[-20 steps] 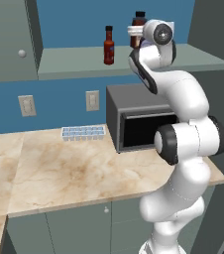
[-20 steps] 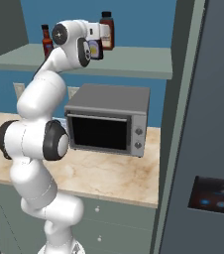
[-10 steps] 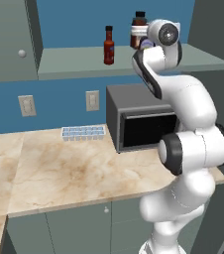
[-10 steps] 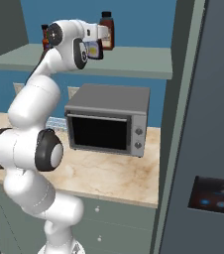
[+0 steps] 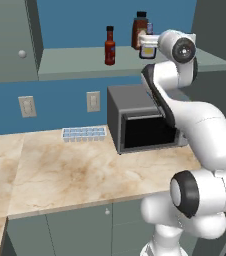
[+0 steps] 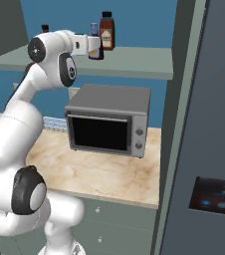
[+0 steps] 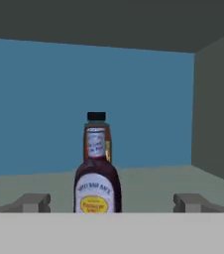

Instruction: Pick the condiment bottle and condiment bottle from the counter and place them in the cabinet.

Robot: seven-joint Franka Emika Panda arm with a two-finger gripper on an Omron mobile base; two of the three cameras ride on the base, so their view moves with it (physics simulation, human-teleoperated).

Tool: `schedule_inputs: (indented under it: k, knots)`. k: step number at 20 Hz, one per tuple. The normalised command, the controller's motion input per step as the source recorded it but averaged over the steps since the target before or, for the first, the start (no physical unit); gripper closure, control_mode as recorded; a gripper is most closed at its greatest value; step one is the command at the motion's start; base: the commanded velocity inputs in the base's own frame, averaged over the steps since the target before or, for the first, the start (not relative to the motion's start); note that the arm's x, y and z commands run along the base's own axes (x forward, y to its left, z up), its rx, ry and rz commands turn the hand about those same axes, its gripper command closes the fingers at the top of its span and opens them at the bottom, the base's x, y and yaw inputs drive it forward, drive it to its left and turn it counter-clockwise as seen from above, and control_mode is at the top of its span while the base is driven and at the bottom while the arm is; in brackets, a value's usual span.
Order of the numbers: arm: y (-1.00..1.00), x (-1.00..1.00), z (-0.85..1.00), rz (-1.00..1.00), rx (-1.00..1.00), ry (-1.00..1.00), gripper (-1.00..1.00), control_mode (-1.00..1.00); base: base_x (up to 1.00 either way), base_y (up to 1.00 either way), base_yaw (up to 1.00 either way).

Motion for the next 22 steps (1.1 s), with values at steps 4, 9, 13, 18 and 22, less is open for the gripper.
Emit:
schedule_inputs:
  k: [4,9,13,18,22]
  knots:
    - [-0.03,-1.00,-0.69,0.00,0.00,-0.09,-1.00,-1.00,0.00,0.00,0.00]
    - [-0.18,-1.00,-0.97,0.00,0.00,-0.12,-1.00,-1.00,0.00,0.00,0.00]
    - [-0.42,-1.00,-1.00,0.01,-0.05,-0.12,-1.00,-1.00,0.00,0.00,0.00]
    - [-0.41,-0.62,-0.60,-0.02,0.00,-0.09,-1.00,-1.00,0.00,0.00,0.00]
    - [-0.07,-0.07,0.00,0.00,0.02,-0.01,-1.00,-1.00,0.00,0.00,0.00]
